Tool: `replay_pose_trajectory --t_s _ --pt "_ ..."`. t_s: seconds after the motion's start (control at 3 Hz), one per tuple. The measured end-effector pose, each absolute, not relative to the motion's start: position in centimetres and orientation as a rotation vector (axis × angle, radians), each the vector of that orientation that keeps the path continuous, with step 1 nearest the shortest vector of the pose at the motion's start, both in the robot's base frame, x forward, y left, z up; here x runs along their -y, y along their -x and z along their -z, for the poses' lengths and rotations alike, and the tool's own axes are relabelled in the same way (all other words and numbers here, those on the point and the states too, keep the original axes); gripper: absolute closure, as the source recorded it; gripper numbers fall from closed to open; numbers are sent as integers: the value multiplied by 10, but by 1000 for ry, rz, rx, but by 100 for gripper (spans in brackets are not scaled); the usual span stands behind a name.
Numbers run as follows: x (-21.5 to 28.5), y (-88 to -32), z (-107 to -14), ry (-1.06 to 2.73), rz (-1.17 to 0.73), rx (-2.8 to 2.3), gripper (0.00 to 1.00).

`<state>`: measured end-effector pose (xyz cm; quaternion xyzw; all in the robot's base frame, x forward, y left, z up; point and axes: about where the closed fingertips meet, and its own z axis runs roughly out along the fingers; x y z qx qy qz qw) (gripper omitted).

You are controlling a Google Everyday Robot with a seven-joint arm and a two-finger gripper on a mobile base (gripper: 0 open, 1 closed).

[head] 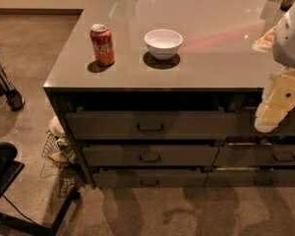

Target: Open top drawer

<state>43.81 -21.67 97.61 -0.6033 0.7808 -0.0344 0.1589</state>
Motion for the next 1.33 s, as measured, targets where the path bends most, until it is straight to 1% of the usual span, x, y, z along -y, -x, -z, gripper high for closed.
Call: replay_pose_trajectory --t_s 0.33,0.67,1.0,1.33 --pt "217 -438 -976 1725 98 -2232 0" --pt "206 -438 -962 1742 182 -2210 0" --pt "206 -435 -927 1790 242 -2127 0" --pt "217 -433 -874 1817 246 -2057 0"
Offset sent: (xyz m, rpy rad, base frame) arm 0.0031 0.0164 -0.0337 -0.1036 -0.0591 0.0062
